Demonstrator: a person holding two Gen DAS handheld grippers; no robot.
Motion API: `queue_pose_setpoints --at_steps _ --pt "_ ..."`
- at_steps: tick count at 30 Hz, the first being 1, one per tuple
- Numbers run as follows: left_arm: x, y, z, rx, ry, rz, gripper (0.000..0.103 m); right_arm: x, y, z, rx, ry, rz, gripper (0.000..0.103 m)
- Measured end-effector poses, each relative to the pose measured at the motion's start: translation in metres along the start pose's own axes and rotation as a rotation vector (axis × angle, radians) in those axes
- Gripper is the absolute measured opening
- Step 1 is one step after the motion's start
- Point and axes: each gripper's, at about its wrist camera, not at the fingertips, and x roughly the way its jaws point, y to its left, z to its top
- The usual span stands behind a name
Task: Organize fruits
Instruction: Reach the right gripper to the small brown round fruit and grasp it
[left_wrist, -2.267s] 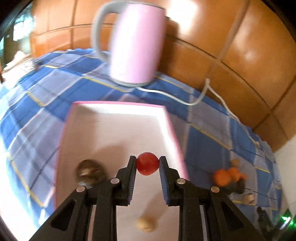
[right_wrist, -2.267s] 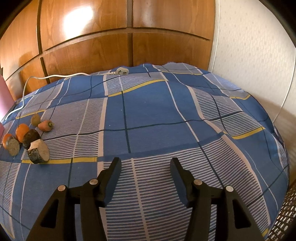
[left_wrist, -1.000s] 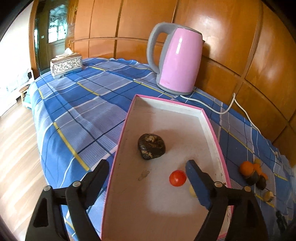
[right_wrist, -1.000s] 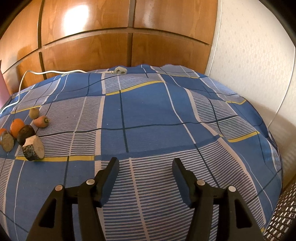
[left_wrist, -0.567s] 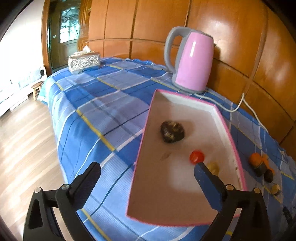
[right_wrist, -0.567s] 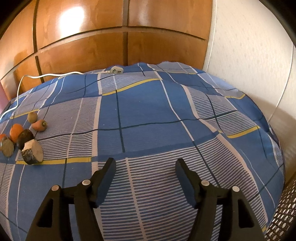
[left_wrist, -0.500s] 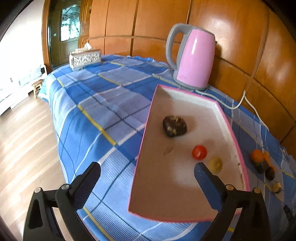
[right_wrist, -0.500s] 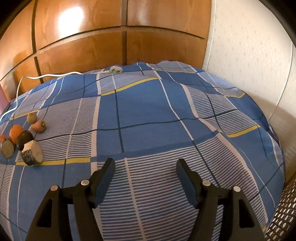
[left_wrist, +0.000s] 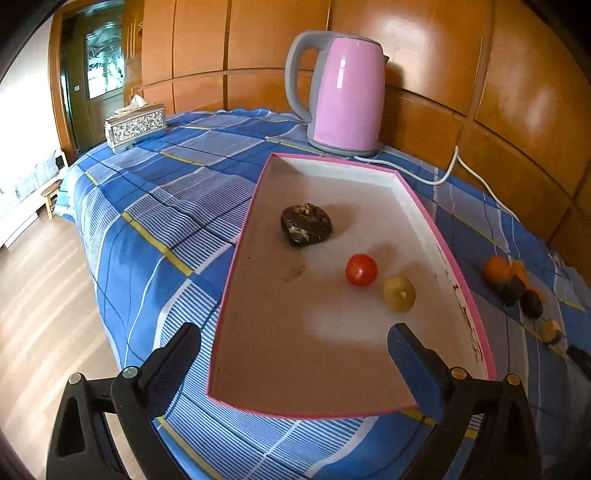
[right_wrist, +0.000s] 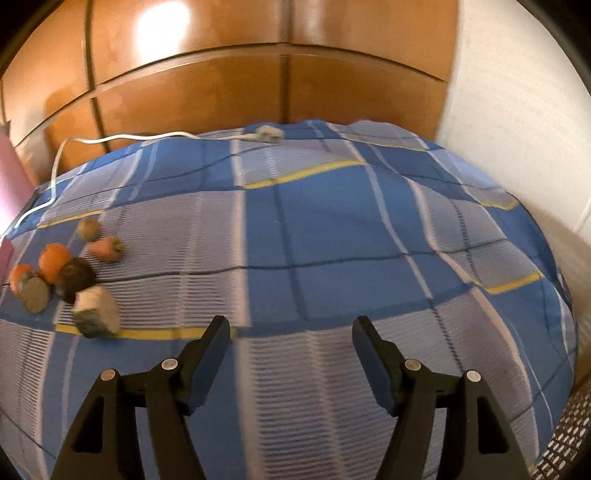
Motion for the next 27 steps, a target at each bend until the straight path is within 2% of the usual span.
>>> queue_pose_setpoints --at_steps 5,8,11,13,14,22,27 --pt "-0.001 0.000 0.000 -0.003 -0.006 -0.011 0.102 -0.006 0.023 0.015 -0.030 -0.022 0.053 0.069" --pt "-0.001 -0.001 0.000 -0.001 -0.005 -0.016 0.102 -0.010 0.036 0.026 -0.053 -0.039 0.088 0.064" --pt "-0.002 -0.001 -0.001 0.002 -0.004 -0.023 0.102 -0.009 0.047 0.036 -0.070 -0.034 0.131 0.052" --pt "-0.001 -0.002 -0.001 0.001 -0.002 -0.026 0.102 -0.008 0.056 0.041 -0.078 -0.023 0.167 0.040" --pt "-0.001 -0.001 -0.001 -0.001 -0.003 -0.025 0.102 -0.007 0.060 0.044 -0.083 -0.017 0.185 0.038" --pt "0.003 0.014 0.000 -0.084 0.009 0.000 0.102 0.003 0.103 0.059 -0.161 0.031 0.283 0.034" --pt "0.006 0.015 -0.002 -0.082 0.020 0.005 0.102 0.015 0.124 0.071 -0.165 0.062 0.318 0.034"
